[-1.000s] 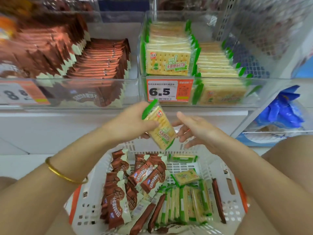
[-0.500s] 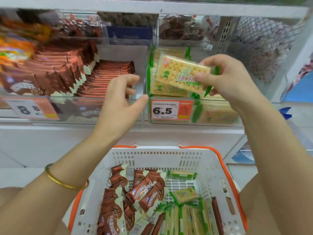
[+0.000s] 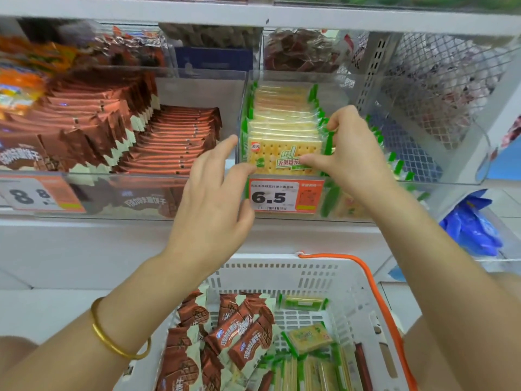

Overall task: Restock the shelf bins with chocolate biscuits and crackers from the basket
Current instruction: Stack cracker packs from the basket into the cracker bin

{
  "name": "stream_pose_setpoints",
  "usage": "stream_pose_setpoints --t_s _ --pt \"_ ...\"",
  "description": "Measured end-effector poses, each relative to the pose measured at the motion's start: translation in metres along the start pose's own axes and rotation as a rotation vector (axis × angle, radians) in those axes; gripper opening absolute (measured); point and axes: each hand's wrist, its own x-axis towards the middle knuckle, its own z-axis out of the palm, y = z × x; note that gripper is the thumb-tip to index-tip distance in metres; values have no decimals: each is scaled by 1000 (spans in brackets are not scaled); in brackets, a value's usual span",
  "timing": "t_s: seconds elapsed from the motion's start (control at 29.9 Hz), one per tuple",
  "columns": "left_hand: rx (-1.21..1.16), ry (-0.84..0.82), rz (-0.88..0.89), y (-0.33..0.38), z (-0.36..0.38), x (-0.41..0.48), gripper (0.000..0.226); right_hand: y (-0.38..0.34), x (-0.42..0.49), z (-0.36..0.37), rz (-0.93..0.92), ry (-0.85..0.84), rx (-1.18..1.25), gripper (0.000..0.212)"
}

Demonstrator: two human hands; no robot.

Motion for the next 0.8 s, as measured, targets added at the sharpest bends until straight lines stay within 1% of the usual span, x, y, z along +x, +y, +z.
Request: stream_pose_setpoints --t_s 0.07,0.1,0.17,0.2,0.23,0.27,0.3,0.37,0.4,0.43,0.47,0.53,0.63,0.7,0.77,0.8 --pt "30 44 56 4 -1 -2 38 0 -5 -5 -5 74 -58 60" --pt "39 61 95 7 -1 -3 37 1 -10 -10 -21 134 -53 56" --pt "43 62 170 12 -1 -9 35 0 -27 -22 -79 241 81 41" --pt "36 43 199 15 1 -13 34 0 -38 -28 -98 240 190 33" --pt "27 11 222 16 4 -17 32 0 -49 -30 -101 175 277 27" --pt "31 -45 243 17 8 -22 29 1 -59 -26 -85 32 315 22" --pt "52 -127 263 17 13 -28 27 4 -67 -16 -59 -182 297 19" --pt "119 -317 317 12 30 -42 24 25 -72 25 24 -615 139 16" --pt "150 -411 336 6 42 -50 25 41 -72 52 70 -773 47 15" --pt "169 -500 353 1 52 -56 28 58 -74 79 108 -886 -34 16" --pt "183 -573 367 -1 60 -62 31 78 -78 105 140 -957 -116 18" --pt "237 -725 343 -2 69 -68 33 118 -95 142 150 -1014 -287 22" --pt "319 -968 309 -8 75 -73 42 167 -132 180 39 -1064 -481 31" --pt "305 -971 285 -9 79 -70 43 183 -151 202 -71 -1091 -569 40" --pt "295 -988 246 -13 83 -71 42 189 -159 219 -153 -1089 -588 50" --pt "268 -944 281 -15 84 -72 41 190 -161 225 -180 -1089 -585 52"
